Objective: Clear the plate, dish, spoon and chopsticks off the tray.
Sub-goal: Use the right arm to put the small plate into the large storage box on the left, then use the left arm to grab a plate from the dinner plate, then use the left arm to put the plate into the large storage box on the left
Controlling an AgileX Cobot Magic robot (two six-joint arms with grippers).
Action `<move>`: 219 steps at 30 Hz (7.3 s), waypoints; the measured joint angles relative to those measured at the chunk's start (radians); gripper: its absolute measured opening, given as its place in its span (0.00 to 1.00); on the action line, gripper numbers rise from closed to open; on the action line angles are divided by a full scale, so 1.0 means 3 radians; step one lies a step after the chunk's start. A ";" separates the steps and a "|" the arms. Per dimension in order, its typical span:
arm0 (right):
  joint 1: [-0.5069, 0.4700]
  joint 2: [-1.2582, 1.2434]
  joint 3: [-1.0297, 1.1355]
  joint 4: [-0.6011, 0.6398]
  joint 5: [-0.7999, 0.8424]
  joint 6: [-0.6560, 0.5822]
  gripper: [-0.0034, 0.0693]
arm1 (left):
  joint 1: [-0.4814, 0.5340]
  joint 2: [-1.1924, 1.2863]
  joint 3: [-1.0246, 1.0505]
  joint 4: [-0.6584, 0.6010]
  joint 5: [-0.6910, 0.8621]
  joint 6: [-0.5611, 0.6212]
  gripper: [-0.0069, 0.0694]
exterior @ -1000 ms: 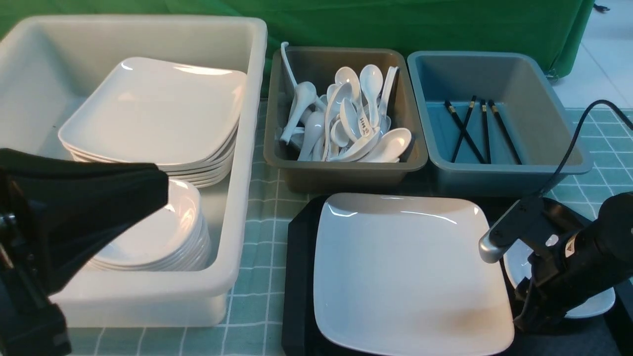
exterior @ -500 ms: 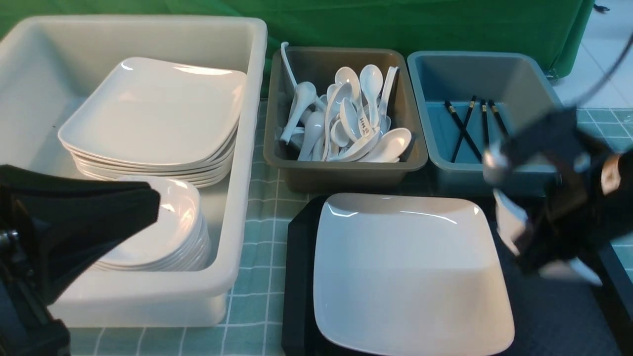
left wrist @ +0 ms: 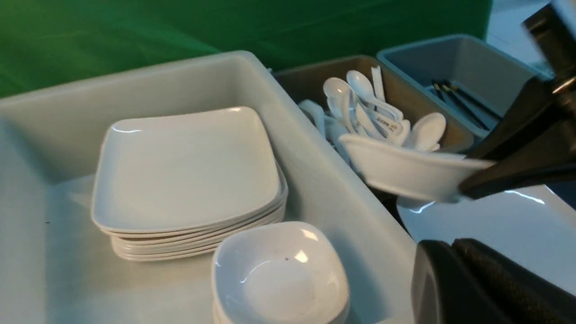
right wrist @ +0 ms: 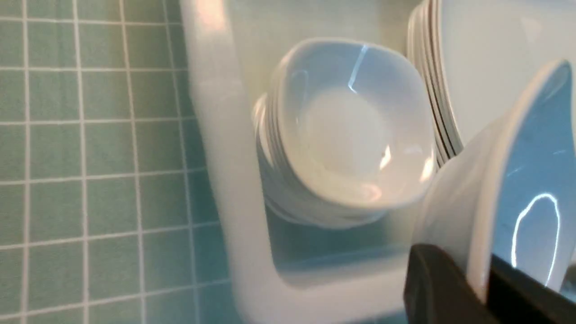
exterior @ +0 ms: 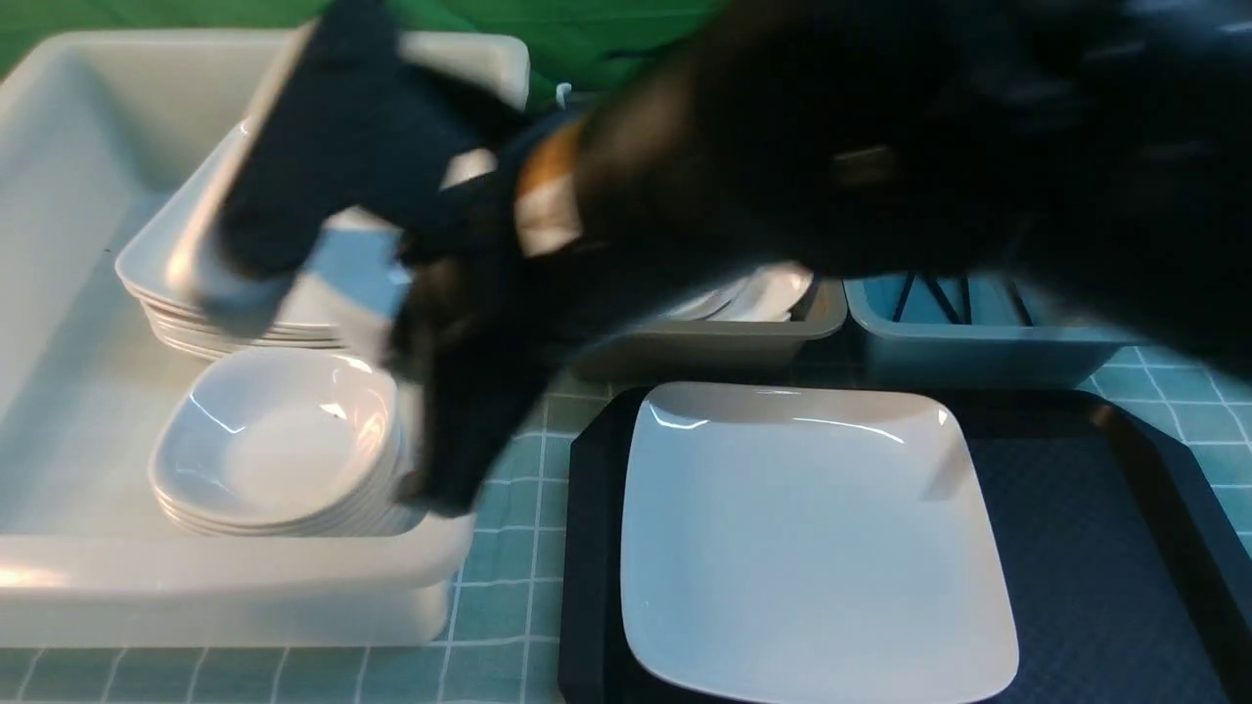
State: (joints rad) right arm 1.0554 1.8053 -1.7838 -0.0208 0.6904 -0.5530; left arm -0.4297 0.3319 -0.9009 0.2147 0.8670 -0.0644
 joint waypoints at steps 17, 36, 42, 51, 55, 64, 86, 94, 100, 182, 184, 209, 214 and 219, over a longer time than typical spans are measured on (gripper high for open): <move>0.0129 0.1084 -0.0721 -0.0002 -0.0149 -0.0559 0.14 | 0.0000 -0.0456 -0.0006 0.0041 0.0374 -0.0081 0.11; 0.0131 0.0533 -0.0750 -0.0428 0.0952 -0.0001 0.76 | 0.0000 -0.0318 0.0188 -0.0200 0.0210 0.0016 0.11; 0.0071 -0.0101 -0.0646 -0.1016 0.1472 0.0783 0.35 | 0.0000 0.0526 0.0195 -0.0987 0.0123 0.0907 0.11; -0.0454 -0.1447 0.0801 -0.1091 0.1472 0.1724 0.12 | -0.0352 0.2199 0.0195 -0.2070 -0.0407 0.2493 0.11; -0.0547 -0.2164 0.1615 -0.1123 0.1469 0.2002 0.12 | -0.0874 0.2958 0.0093 -0.1770 -0.0688 0.2636 0.11; -0.0550 -0.3304 0.2566 -0.1120 0.1458 0.2500 0.14 | -0.1391 0.4230 -0.0496 -0.1028 -0.0813 0.2797 0.21; -0.0550 -0.3997 0.2899 -0.1095 0.1360 0.2585 0.15 | -0.1391 0.4994 -0.0585 -0.0249 -0.1154 0.3961 0.70; -0.0550 -0.3997 0.2899 -0.1046 0.1363 0.2585 0.17 | -0.1391 0.5021 -0.0599 -0.0150 -0.1175 0.3968 0.62; -0.0550 -0.3997 0.2899 -0.1043 0.1363 0.2581 0.17 | -0.1422 0.5024 -0.0599 -0.0010 -0.1178 0.3586 0.44; -0.0550 -0.3228 0.2448 -0.1406 0.0377 0.2336 0.24 | 0.0723 0.3618 -0.0837 0.1011 -0.1213 0.2290 0.13; -0.0550 -0.3228 0.2446 -0.1383 0.0414 0.2336 0.24 | 0.0723 0.3768 -0.0837 0.1011 -0.1257 0.2297 0.13; -0.0550 -0.3228 0.2446 -0.1176 0.0515 0.2284 0.24 | 0.0723 0.4231 -0.0854 0.0811 -0.1753 0.2292 0.42; -0.0550 -0.3228 0.2446 -0.1162 0.0599 0.2280 0.24 | 0.0723 0.4231 -0.0858 0.0478 -0.1776 0.2224 0.64; -0.0550 -0.3228 0.2446 -0.1110 0.0642 0.2277 0.24 | 0.0723 0.4160 -0.0862 0.0109 -0.1799 0.2209 0.83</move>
State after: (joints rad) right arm 0.8905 0.8370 -1.0500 -0.3538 0.8831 0.1301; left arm -0.2127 1.5799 -1.1594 0.2475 0.3275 0.5982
